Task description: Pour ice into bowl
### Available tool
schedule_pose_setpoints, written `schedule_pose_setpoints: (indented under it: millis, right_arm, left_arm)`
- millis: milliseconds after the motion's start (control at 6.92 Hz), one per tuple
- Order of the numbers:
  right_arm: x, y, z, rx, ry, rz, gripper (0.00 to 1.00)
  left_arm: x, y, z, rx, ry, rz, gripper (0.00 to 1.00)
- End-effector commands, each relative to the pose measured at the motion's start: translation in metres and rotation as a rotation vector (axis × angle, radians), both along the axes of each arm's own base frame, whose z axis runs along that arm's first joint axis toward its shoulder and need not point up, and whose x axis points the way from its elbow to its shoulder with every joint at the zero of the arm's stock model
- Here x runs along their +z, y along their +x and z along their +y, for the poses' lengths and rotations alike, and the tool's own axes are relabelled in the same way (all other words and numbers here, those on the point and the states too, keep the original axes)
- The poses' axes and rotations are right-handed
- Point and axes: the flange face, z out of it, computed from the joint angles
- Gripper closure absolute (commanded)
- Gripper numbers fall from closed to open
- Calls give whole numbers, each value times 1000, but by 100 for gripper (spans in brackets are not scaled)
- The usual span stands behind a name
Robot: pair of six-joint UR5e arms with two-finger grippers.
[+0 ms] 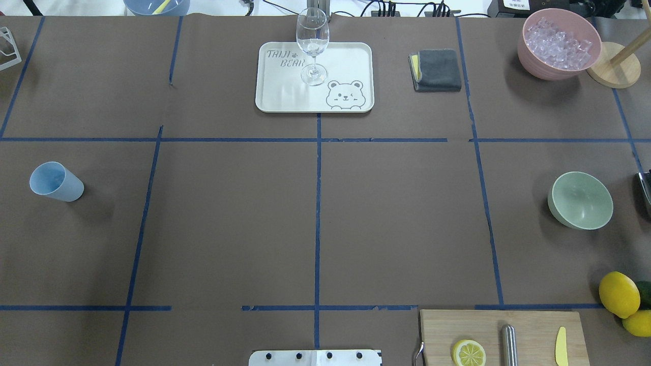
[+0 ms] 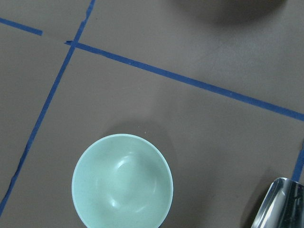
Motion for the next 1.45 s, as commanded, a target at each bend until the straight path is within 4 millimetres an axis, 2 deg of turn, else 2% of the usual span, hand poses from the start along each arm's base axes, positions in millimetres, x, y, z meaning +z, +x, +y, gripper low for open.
schedule_pose_setpoints:
  millis: [0, 289, 578, 867, 1012, 1156, 1301]
  right_arm:
    - [22, -28, 3, -17, -46, 54, 3]
    - [62, -51, -3, 12, -20, 26, 3]
    - [63, -91, 1, 72, -42, 20, 3]
    - [75, -103, 2, 86, -39, 70, 5]
    - [78, -110, 5, 70, -36, 74, 13]
    - [77, -114, 6, 61, -36, 72, 41]
    - [73, -114, 6, 57, -33, 67, 91]
  left_arm:
    - [-1, 0, 1, 0, 7, 0, 0]
    - [-3, 0, 4, -3, 7, 0, 0]
    - [-3, 0, 3, -2, 9, 2, 0]
    - [-3, 0, 3, -2, 8, 0, 0]
    - [-3, 0, 3, -2, 8, 2, 0]
    - [-3, 0, 3, -2, 8, 2, 0]
    - [-2, 0, 2, -1, 9, 2, 0]
